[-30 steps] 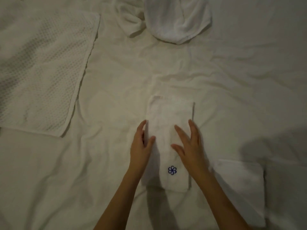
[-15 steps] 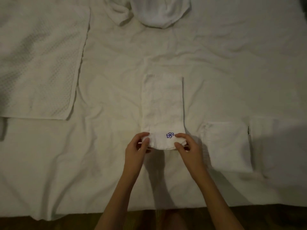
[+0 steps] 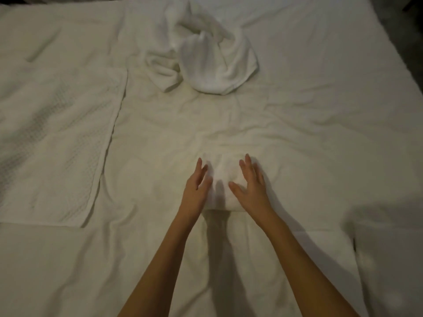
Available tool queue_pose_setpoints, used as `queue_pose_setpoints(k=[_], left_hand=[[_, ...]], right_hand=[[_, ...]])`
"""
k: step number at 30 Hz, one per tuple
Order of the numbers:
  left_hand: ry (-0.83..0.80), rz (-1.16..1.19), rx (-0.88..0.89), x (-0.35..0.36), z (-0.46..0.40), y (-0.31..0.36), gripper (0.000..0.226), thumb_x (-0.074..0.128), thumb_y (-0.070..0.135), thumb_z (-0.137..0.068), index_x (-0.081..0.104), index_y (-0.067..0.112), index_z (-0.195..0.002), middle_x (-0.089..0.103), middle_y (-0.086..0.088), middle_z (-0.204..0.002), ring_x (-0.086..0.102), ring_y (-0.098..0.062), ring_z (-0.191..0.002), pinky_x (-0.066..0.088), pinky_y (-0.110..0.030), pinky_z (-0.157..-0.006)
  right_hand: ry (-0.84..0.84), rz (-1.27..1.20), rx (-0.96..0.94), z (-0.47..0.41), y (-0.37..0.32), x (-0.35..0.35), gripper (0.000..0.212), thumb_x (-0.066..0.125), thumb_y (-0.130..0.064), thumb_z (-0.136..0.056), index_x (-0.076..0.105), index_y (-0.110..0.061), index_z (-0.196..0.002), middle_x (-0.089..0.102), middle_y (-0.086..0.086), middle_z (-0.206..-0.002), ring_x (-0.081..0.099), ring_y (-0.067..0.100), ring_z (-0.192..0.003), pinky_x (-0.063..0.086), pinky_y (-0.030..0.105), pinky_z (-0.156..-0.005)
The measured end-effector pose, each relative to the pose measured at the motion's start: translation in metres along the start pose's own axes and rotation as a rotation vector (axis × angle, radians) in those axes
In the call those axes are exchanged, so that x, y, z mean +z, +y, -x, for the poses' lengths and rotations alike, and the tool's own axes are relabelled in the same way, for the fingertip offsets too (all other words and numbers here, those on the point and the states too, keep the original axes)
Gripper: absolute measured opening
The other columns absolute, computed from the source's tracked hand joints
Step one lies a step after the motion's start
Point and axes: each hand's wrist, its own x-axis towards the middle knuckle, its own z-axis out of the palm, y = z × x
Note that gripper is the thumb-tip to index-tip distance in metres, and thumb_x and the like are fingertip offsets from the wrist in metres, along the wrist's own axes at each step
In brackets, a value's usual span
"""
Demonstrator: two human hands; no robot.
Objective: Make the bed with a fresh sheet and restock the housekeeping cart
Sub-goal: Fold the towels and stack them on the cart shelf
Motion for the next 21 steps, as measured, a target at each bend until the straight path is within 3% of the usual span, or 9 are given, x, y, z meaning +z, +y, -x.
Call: queue_pose_setpoints(k=[2, 4, 7, 9, 11, 15, 18, 21], left_hand=[[0.073, -0.098, 0.061, 0.001, -0.012, -0.013, 0.054, 0.053, 0.031, -0.093, 0.038, 0.017, -0.143, 0.039, 0.004, -0.145, 0.04, -0.014, -0.13, 0.031, -0.024, -0.106], [0.155, -0.211, 0.066, 0.0, -0.015, -0.027, 0.041, 0.057, 0.02, -0.091, 0.053, 0.02, -0.132, 0.04, -0.007, -0.144, 0.042, -0.024, -0.129, 0.033, -0.034, -0.109], [0.125, -0.237, -0.025, -0.001, -0.012, -0.038, 0.036, 0.059, 0.016, -0.092, 0.059, 0.027, -0.126, 0.042, -0.008, -0.135, 0.046, -0.021, -0.119, 0.036, -0.025, -0.1], [0.072, -0.206, -0.029, -0.004, -0.011, -0.036, 0.038, 0.06, 0.017, -0.091, 0.057, 0.025, -0.128, 0.051, -0.004, -0.134, 0.051, -0.019, -0.119, 0.041, -0.026, -0.098], [0.063, -0.144, -0.03, -0.003, -0.005, -0.03, 0.038, 0.061, 0.015, -0.091, 0.058, 0.023, -0.127, 0.053, 0.0, -0.133, 0.051, -0.017, -0.119, 0.043, -0.033, -0.102], [0.052, -0.061, 0.007, 0.015, 0.033, -0.014, 0.037, 0.059, 0.02, -0.092, 0.054, 0.027, -0.129, 0.047, 0.003, -0.123, 0.05, -0.011, -0.107, 0.043, -0.026, -0.095], [-0.013, -0.031, 0.04, 0.042, 0.075, -0.009, 0.046, 0.052, 0.03, -0.081, 0.052, 0.032, -0.127, 0.047, 0.014, -0.112, 0.051, -0.003, -0.098, 0.044, -0.016, -0.087], [-0.119, 0.002, 0.02, 0.081, 0.121, -0.012, 0.051, 0.053, 0.031, -0.074, 0.053, 0.037, -0.124, 0.049, 0.015, -0.117, 0.056, -0.015, -0.102, 0.051, -0.03, -0.089]], right_hand=[[0.012, 0.039, -0.047, -0.013, 0.005, -0.001, 0.078, 0.058, -0.026, -0.092, 0.004, -0.033, -0.149, 0.011, 0.0, -0.159, 0.007, 0.02, -0.146, 0.012, 0.034, -0.117], [0.068, 0.106, -0.101, -0.013, 0.011, 0.001, 0.064, 0.058, -0.017, -0.092, 0.027, -0.033, -0.145, 0.013, 0.003, -0.158, 0.01, 0.02, -0.145, 0.012, 0.029, -0.115], [0.124, -0.02, -0.042, -0.005, 0.017, 0.01, 0.041, 0.061, -0.012, -0.09, 0.056, -0.027, -0.128, 0.021, 0.009, -0.151, 0.023, 0.023, -0.139, 0.023, 0.031, -0.116], [0.105, -0.103, -0.003, 0.0, 0.015, 0.011, 0.039, 0.062, -0.011, -0.089, 0.058, -0.024, -0.126, 0.028, 0.011, -0.143, 0.035, 0.024, -0.131, 0.033, 0.03, -0.11], [0.094, -0.195, 0.056, 0.006, 0.011, 0.004, 0.038, 0.061, -0.007, -0.09, 0.059, -0.021, -0.125, 0.033, 0.009, -0.134, 0.042, 0.022, -0.123, 0.036, 0.018, -0.101], [0.173, -0.208, 0.055, 0.036, 0.008, -0.018, 0.034, 0.059, -0.003, -0.09, 0.062, -0.018, -0.12, 0.035, 0.001, -0.13, 0.042, 0.01, -0.111, 0.027, -0.007, -0.083], [0.252, -0.182, 0.059, 0.081, 0.019, -0.046, 0.033, 0.057, 0.0, -0.09, 0.063, -0.016, -0.119, 0.033, -0.006, -0.127, 0.037, 0.005, -0.111, 0.024, -0.009, -0.083], [0.338, -0.068, 0.087, 0.135, 0.048, -0.079, 0.034, 0.057, -0.001, -0.091, 0.062, -0.015, -0.121, 0.037, -0.003, -0.131, 0.04, 0.01, -0.117, 0.024, -0.004, -0.092]])
